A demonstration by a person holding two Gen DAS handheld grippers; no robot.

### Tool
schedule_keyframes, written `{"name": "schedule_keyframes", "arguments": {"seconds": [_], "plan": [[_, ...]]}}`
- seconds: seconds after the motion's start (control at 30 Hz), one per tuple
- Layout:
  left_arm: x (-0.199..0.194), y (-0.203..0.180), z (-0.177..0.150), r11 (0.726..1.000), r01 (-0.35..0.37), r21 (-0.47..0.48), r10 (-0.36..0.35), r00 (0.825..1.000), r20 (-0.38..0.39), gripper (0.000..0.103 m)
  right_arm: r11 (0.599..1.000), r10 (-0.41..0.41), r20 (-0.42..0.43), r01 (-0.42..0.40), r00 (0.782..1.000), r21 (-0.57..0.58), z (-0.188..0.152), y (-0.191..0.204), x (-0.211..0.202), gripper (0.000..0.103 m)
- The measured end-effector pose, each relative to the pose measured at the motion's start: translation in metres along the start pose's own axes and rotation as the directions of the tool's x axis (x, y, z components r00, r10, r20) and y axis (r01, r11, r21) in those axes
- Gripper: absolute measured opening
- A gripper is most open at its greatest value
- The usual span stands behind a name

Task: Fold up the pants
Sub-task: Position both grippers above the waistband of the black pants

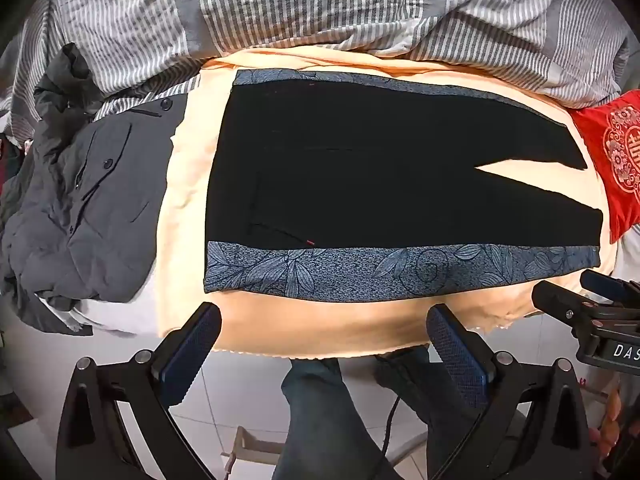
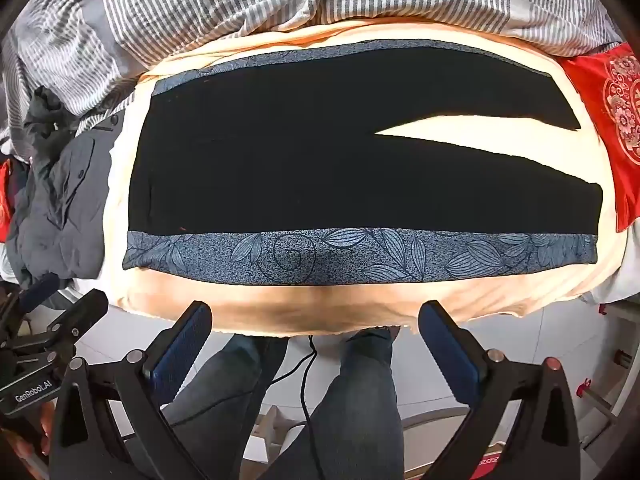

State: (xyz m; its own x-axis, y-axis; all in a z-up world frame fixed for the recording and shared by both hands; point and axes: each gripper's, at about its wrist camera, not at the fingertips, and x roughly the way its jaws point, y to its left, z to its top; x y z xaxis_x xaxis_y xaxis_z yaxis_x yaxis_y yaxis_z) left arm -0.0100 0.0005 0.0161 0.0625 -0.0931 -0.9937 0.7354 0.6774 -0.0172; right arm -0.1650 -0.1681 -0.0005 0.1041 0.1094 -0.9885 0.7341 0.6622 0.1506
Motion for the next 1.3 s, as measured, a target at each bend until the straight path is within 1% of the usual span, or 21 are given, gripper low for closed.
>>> {"name": "schedule_keyframes", "arguments": {"seconds": [0.3,0.33,0.67,0.73,0.83,0.87,0.93,0.97,1.03,1.13,1.23,1.3], "plan": [[-0.002,0.0,-0.002,1.0,-0.002,-0.006,0.002,1.0,0.003,0.103,1.0,0.004,-0.004,-0.004,1.0,-0.001,0.001,-0.001,-0.001,0.103],[-0.002,0.0,-0.002,1.0,-0.002,-0.006,0.002,1.0,0.004,0.103,1.0,0.001,0.009,-0.001,1.0,-0.001,-0.002,-0.003,-0.001,0.103],[-0.002,-0.001,-0.002,1.0,-0.003,-0.004,0.004,1.0,0.005,0.103,1.0,0.001,0.012,-0.001,1.0,0.0,-0.001,-0.003,-0.002,0.103],[-0.002,-0.003,-0.002,1.0,-0.004,-0.002,0.004,1.0,0.003,0.103,1.0,0.003,0.011,-0.003,1.0,0.003,-0.002,-0.012,-0.007,0.103],[-0.002,-0.007,0.0,1.0,-0.006,0.001,0.006,1.0,0.001,0.103,1.0,0.004,0.011,-0.004,1.0,0.009,-0.001,-0.013,-0.011,0.103],[-0.002,-0.009,0.001,1.0,-0.005,0.001,0.005,1.0,0.0,0.103,1.0,0.007,-0.002,-0.007,1.0,0.013,0.001,-0.011,-0.005,0.103],[-0.002,-0.012,0.001,1.0,-0.003,0.0,0.003,1.0,0.001,0.103,1.0,0.01,0.002,-0.01,1.0,0.016,0.002,-0.013,-0.006,0.103],[-0.002,-0.013,0.001,1.0,0.0,-0.003,0.0,1.0,0.002,0.103,1.0,-0.01,-0.028,0.011,1.0,0.022,0.0,-0.015,-0.003,0.103],[-0.002,-0.015,0.001,1.0,0.006,-0.009,-0.006,1.0,0.005,0.103,1.0,-0.018,-0.028,0.019,0.999,0.025,0.0,-0.017,-0.002,0.103],[-0.003,-0.017,0.002,1.0,0.007,-0.018,-0.007,1.0,0.01,0.103,0.999,-0.023,-0.012,0.023,1.0,0.027,0.0,-0.021,-0.003,0.103],[-0.003,-0.022,0.002,1.0,0.0,-0.022,0.0,1.0,0.008,0.103,0.998,-0.053,0.007,0.052,0.999,0.028,0.0,-0.027,-0.005,0.103],[-0.003,-0.026,0.002,1.0,-0.007,-0.021,0.007,1.0,0.01,0.103,0.998,-0.053,0.012,0.052,0.999,0.031,0.001,-0.03,-0.006,0.103]]}}
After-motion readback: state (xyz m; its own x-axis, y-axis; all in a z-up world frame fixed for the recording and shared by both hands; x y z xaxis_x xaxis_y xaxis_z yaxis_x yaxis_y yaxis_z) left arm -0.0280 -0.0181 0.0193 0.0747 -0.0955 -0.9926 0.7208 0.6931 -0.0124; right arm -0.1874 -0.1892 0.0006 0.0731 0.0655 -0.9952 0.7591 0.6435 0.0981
